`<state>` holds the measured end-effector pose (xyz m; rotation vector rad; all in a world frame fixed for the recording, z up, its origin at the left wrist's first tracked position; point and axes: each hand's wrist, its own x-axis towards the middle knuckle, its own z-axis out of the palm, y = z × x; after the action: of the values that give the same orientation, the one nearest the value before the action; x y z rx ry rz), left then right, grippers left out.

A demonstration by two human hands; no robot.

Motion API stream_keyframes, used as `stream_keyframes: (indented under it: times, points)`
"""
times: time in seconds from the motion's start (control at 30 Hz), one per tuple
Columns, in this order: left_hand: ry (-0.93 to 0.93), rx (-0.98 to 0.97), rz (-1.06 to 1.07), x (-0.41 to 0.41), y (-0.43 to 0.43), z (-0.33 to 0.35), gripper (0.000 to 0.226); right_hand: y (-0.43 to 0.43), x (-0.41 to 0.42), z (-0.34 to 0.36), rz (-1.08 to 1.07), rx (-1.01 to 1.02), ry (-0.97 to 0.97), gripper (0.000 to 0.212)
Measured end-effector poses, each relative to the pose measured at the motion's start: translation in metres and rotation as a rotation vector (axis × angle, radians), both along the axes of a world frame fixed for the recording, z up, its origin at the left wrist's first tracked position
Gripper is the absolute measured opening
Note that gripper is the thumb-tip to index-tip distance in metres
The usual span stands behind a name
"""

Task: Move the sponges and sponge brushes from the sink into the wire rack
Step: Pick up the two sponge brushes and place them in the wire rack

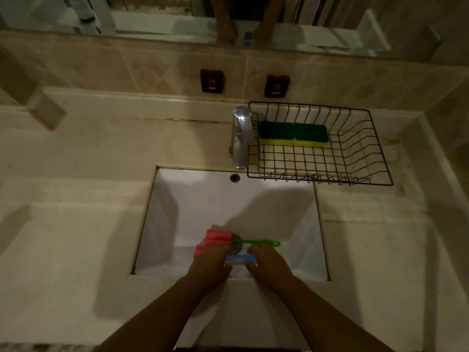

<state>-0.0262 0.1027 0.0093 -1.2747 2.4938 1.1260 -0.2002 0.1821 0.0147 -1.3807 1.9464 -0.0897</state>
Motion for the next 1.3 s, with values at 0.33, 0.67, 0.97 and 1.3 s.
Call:
stream_keyframes:
  times: [0.33, 0.67, 0.97, 1.3]
  points:
    - [-0.033, 0.111, -0.054, -0.028, -0.007, -0.019, 0.044, -0.023, -0.015, -0.035, 0.097, -0.124, 0.069, 0.045]
    - [-0.092, 0.192, 0.042, -0.042, -0.016, -0.034, 0.042, -0.037, -0.028, -0.071, 0.09, -0.039, 0.061, 0.033]
    - [-0.139, 0.155, 0.013, -0.045, -0.017, -0.045, 0.019, -0.065, -0.035, -0.087, 0.068, 0.068, 0.023, 0.015]
    - [-0.15, 0.135, 0.006, -0.047, -0.019, -0.045, 0.024, -0.065, -0.034, -0.093, 0.102, 0.021, 0.057, 0.014]
